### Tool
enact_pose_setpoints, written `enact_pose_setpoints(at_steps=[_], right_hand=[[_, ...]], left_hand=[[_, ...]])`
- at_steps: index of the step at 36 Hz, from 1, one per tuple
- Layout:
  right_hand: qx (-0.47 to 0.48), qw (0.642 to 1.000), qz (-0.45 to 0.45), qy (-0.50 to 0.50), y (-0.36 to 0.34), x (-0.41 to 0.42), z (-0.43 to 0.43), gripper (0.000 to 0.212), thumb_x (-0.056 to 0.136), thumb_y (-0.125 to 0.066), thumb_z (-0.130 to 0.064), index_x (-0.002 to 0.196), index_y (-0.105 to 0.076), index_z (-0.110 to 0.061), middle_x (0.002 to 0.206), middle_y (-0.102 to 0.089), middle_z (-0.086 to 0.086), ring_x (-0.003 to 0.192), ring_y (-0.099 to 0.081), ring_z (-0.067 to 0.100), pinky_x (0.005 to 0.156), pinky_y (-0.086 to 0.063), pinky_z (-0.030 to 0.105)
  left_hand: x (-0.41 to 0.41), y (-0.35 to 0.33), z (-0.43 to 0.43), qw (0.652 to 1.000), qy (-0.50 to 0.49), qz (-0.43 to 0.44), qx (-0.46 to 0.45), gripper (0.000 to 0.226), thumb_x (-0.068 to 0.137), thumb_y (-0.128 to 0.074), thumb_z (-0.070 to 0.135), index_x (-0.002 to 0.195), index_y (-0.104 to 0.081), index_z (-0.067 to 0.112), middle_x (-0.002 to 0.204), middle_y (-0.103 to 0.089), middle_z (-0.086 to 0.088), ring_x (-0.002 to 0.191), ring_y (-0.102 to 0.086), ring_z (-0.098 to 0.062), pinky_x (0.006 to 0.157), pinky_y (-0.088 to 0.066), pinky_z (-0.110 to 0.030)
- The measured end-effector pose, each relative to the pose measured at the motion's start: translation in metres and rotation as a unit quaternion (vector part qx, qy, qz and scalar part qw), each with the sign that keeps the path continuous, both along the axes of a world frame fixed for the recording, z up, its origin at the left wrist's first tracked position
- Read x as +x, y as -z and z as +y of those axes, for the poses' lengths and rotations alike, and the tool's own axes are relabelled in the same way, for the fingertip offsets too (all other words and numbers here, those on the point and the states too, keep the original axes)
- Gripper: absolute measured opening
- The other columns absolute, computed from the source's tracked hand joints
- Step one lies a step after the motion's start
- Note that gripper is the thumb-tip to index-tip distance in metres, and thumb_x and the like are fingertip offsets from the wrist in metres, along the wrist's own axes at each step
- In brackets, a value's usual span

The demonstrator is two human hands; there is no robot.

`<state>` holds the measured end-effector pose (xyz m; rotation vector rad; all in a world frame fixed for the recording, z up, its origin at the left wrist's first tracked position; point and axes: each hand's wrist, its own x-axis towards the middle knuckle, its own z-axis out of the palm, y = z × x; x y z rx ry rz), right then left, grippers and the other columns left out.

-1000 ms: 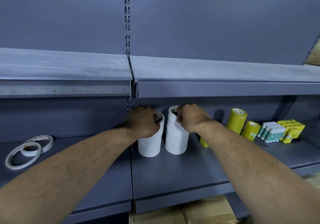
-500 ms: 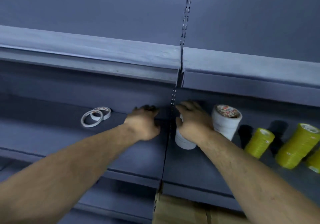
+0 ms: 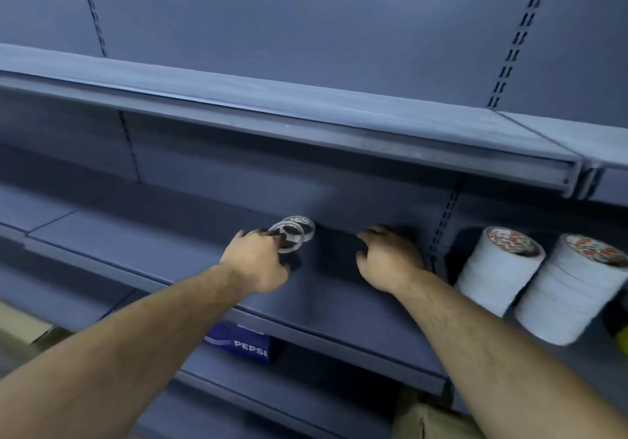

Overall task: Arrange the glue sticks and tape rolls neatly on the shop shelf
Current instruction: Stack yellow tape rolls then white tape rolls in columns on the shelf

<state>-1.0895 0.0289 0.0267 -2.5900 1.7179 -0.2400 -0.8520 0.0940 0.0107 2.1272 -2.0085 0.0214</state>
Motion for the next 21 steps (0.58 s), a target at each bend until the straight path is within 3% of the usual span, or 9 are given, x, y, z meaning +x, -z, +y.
enact_pose_setpoints(at_steps=[6, 10, 14, 18, 21], right_hand=[[0.033, 0.999, 0.016, 0.025, 0.014, 0.063, -0.003, 0.044, 0.098, -0.048, -0.03, 0.141, -0.052, -0.02, 0.147, -0.047, 0.0, 0.134, -0.045, 0.022, 0.105, -0.044, 0.035], [0.039, 0.999, 0.028, 0.021, 0.016, 0.091, -0.005, 0.043, 0.098, -0.048, -0.029, 0.14, -0.053, -0.019, 0.145, -0.05, 0.001, 0.131, -0.047, 0.023, 0.106, -0.044, 0.035], [0.048, 0.998, 0.037, 0.005, 0.018, 0.113, -0.013, 0.044, 0.095, -0.052, -0.024, 0.14, -0.053, -0.026, 0.145, -0.051, -0.002, 0.13, -0.05, 0.023, 0.106, -0.045, 0.035], [0.093, 0.995, 0.024, -0.03, 0.029, 0.131, -0.025, 0.058, 0.093, -0.053, -0.014, 0.147, -0.045, -0.035, 0.155, -0.039, -0.013, 0.138, -0.043, 0.02, 0.111, -0.039, 0.028], [0.136, 0.987, 0.019, -0.079, 0.042, 0.145, -0.037, 0.065, 0.095, -0.052, -0.01, 0.152, -0.037, -0.036, 0.164, -0.022, -0.015, 0.15, -0.026, 0.019, 0.121, -0.023, 0.026]], left_hand=[[0.079, 0.002, -0.007, 0.999, -0.006, -0.027, 0.042, 0.039, 0.083, -0.05, 0.05, 0.112, -0.061, 0.026, 0.124, -0.063, 0.006, 0.118, -0.054, -0.02, 0.099, -0.038, -0.034], [0.103, 0.002, -0.016, 0.998, -0.012, -0.01, 0.063, 0.053, 0.083, -0.05, 0.045, 0.13, -0.058, 0.022, 0.135, -0.059, 0.004, 0.124, -0.052, -0.02, 0.107, -0.036, -0.033], [0.11, 0.003, -0.027, 0.998, -0.003, -0.002, 0.06, 0.054, 0.084, -0.051, 0.044, 0.133, -0.054, 0.024, 0.138, -0.057, 0.004, 0.125, -0.052, -0.02, 0.108, -0.035, -0.033], [0.107, 0.001, -0.035, 0.999, 0.002, 0.002, 0.053, 0.058, 0.087, -0.054, 0.042, 0.142, -0.049, 0.025, 0.146, -0.05, 0.004, 0.133, -0.046, -0.02, 0.115, -0.029, -0.032], [0.109, 0.0, -0.04, 0.998, -0.008, 0.002, 0.056, 0.058, 0.086, -0.054, 0.046, 0.14, -0.049, 0.026, 0.145, -0.051, 0.004, 0.132, -0.047, -0.021, 0.115, -0.027, -0.032]])
